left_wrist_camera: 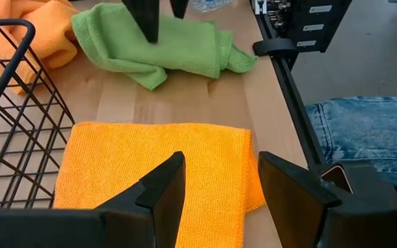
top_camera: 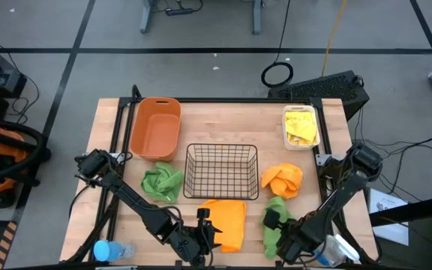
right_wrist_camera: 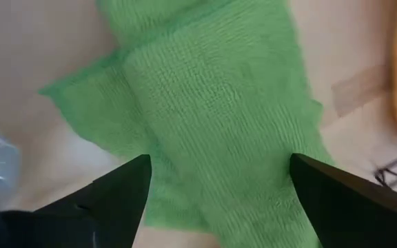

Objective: Sort microfiber towel by color & place in baskets
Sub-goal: Put the right green microfiber towel into the orange bin

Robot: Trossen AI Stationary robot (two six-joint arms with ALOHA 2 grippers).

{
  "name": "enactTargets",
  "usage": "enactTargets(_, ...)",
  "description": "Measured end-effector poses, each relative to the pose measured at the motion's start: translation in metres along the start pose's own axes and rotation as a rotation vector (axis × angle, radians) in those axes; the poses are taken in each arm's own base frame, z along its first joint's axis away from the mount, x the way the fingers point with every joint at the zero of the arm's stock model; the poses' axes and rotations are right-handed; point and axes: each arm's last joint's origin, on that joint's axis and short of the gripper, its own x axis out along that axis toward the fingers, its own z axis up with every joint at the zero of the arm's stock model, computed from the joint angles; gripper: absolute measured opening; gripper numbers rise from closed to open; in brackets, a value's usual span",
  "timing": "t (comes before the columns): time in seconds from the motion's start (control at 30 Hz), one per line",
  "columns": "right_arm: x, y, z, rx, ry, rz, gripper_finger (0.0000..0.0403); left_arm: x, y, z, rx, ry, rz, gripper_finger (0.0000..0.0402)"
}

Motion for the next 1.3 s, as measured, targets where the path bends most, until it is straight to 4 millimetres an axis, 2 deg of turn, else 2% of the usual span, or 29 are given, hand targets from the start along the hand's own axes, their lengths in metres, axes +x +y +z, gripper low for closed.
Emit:
enactTargets(0.13,0.023,0.0,0.007,-0.069,0.064,-0.057,0.0334,0.0,0.0,0.0,0.0,0.0,0.0,0.0189)
enactTargets(0.23,0.037,0.002,0.011,-0.1,0.094,-0.043,0.0306,0.0,0.0,0.0,0.001,0.001,0.0,0.0189)
enactTargets(0.33,0.047,0.004,0.013,-0.113,0.12,-0.015,0.024,0.0,0.0,0.0,0.003,0.005,0.002,0.0189)
enactTargets(0.53,0.05,0.002,0.019,-0.093,0.066,-0.04,0.0047,0.0,0.0,-0.001,0.004,0.006,0.002,0.0189)
enactTargets(0.57,0.048,0.002,0.02,-0.092,0.051,-0.044,0.0027,0.0,0.0,-0.001,0.003,0.006,0.002,0.0189)
enactTargets(0.7,0.038,-0.002,0.024,-0.029,-0.01,-0.105,0.0026,0.0,0.0,-0.001,0.004,0.005,0.003,0.0189)
enactTargets(0.77,0.027,-0.005,0.026,0.013,-0.048,-0.113,0.0027,0.0,0.0,-0.001,0.006,0.005,0.003,0.0189)
enactTargets(0.9,-0.013,-0.015,0.036,0.11,-0.188,-0.149,0.0009,0.0,0.0,0.0,0.013,0.003,0.008,0.0189)
enactTargets(1.07,-0.06,-0.017,0.043,0.258,-0.336,-0.281,0.0008,0.0,-0.001,0.002,0.033,-0.025,0.0,0.0189)
enactTargets(1.3,-0.115,-0.025,0.038,0.529,-0.548,-0.398,0.0008,-0.002,-0.005,0.012,0.094,-0.123,-0.022,0.0189)
